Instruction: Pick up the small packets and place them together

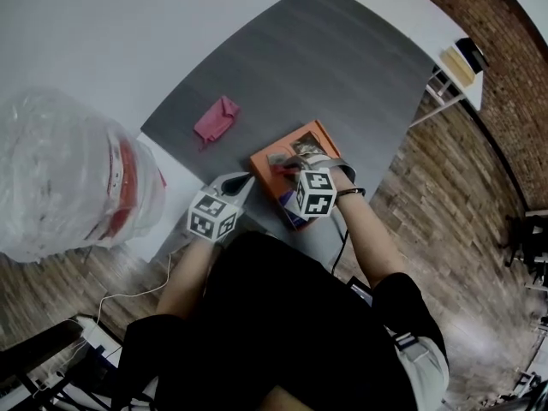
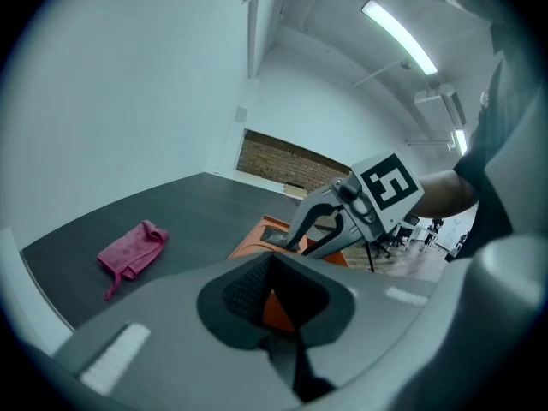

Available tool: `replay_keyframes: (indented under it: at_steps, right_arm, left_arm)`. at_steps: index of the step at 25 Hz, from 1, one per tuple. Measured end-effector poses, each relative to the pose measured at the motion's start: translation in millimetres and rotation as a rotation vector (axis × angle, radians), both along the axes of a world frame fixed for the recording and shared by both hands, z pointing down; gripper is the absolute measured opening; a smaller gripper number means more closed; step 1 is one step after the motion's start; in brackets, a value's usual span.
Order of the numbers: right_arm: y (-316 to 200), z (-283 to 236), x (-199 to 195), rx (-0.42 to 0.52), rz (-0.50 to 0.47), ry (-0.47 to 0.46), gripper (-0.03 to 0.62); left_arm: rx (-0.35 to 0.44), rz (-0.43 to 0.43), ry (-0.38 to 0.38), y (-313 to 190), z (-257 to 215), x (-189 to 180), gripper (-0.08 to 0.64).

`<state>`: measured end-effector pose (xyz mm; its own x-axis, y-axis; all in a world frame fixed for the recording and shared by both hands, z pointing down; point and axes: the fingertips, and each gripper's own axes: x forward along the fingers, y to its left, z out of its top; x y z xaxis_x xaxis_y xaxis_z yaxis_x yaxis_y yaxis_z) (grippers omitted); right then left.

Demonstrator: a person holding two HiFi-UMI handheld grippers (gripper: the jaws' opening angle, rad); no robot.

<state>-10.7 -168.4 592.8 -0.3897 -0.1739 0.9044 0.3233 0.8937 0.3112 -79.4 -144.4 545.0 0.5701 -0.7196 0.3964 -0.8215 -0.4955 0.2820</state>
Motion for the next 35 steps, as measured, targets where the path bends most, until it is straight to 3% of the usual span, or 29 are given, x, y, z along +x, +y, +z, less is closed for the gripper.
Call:
replay_keyframes:
  at_steps: [9,20,28,31,35]
  right_arm:
    - [1,-6,29,-0.011,0.110,-0.030,0.063]
    - [8,-9,96,-0.001,0.229,0.036,0.041]
    - [31,24,106,-0.064,0.184,0.107,0.042]
    - [34,31,102,-0.145,0.245,0.092,0.066]
    - [41,46,95,-0.332,0.460,0.027,0.243]
  left_arm:
    - [0.005,0.090,-0.022,-8,-1,17,0.000]
    - [0.027,0.245,-0.037,-16,-9,59,0.000]
    - [-0.029,0.224,-0.023,6,7,59,0.000]
    - [-0.046,0.190,-0.014,10,12,50,0.000]
    - [-0.069,0.150,0.006,16,19,41,0.000]
